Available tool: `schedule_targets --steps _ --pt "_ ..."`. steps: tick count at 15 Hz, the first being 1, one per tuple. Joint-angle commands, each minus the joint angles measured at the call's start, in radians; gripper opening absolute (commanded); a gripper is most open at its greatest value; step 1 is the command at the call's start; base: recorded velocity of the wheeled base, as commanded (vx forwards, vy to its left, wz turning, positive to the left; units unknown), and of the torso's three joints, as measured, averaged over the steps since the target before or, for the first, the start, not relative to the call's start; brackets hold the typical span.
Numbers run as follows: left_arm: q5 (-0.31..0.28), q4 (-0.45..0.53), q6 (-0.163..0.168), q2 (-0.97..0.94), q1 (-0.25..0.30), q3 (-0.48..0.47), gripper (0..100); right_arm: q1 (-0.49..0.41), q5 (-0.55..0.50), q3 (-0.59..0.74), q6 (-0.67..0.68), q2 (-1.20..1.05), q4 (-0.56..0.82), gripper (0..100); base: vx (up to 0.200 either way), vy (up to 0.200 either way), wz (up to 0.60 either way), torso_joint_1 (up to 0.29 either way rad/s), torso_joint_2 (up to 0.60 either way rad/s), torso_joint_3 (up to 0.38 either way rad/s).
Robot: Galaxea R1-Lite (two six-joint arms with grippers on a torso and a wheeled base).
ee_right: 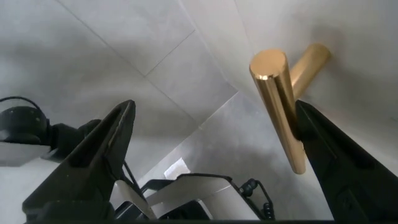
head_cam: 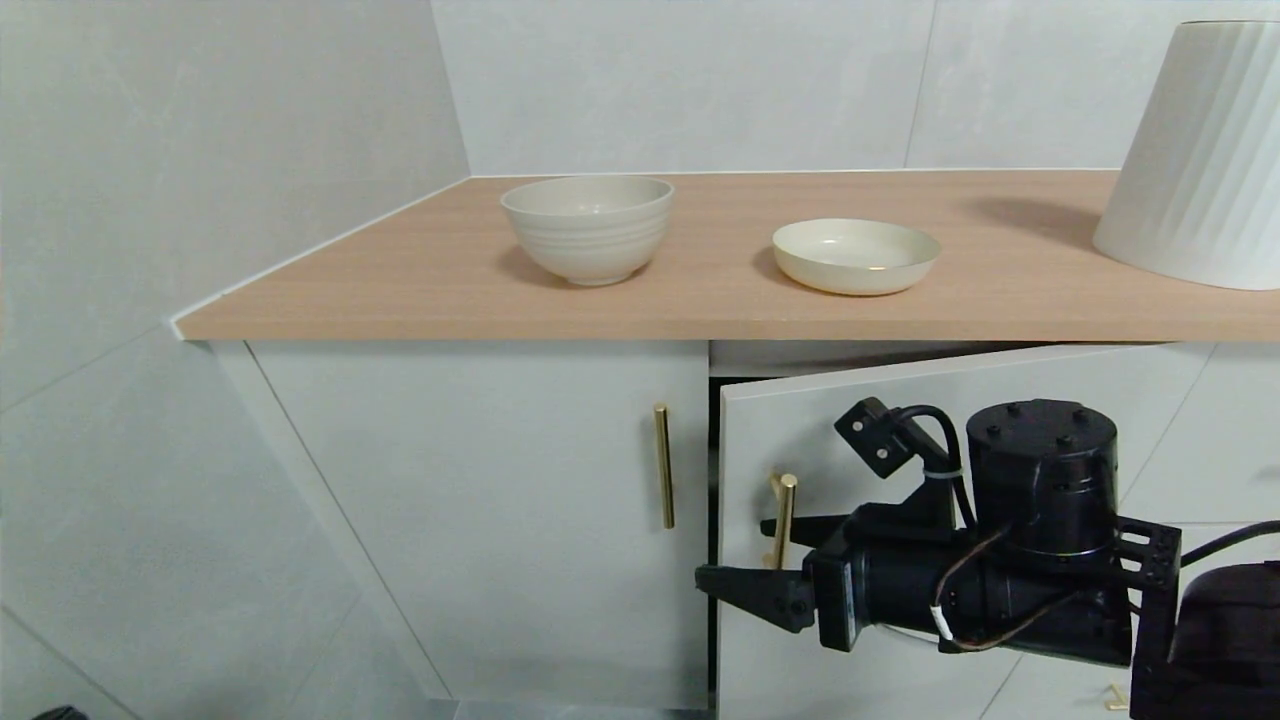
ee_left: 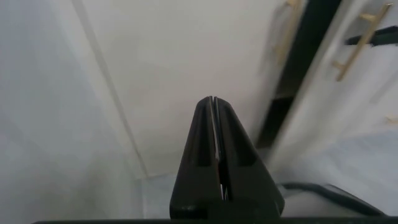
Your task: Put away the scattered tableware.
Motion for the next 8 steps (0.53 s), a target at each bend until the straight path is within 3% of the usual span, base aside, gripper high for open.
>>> schedule_targets --steps 1,3,5,6,7,8 --pt "-0.055 -0.108 -0.002 0.430 -0.043 -0.128 0 0.009 0.026 0.012 0.001 -0.005 -0.002 100 0.000 0.000 0.00 0.000 0.00 0.000" --pt "-0.055 -0.240 -0.003 0.584 -0.092 -0.161 0 0.017 0.041 0.019 0.002 -0.005 -0.002 100 0.000 0.000 0.00 0.000 0.00 0.000" --pt "-0.055 -0.301 -0.009 0.692 -0.164 -0.203 0 0.020 0.041 0.023 0.002 -0.005 -0.002 100 0.000 0.000 0.00 0.000 0.00 0.000" --pt "-0.055 -0.313 -0.020 0.751 -0.221 -0.218 0 0.022 0.041 0.023 0.002 -0.005 -0.002 100 0.000 0.000 0.00 0.000 0.00 0.000" --pt "-0.055 -0.344 -0.034 0.831 -0.322 -0.233 0 0.023 0.041 0.023 0.001 -0.007 -0.002 100 0.000 0.000 0.00 0.000 0.00 0.000" --pt "-0.055 -0.392 -0.066 0.883 -0.377 -0.246 0 0.025 0.043 0.026 0.001 -0.007 -0.002 100 0.000 0.000 0.00 0.000 0.00 0.000"
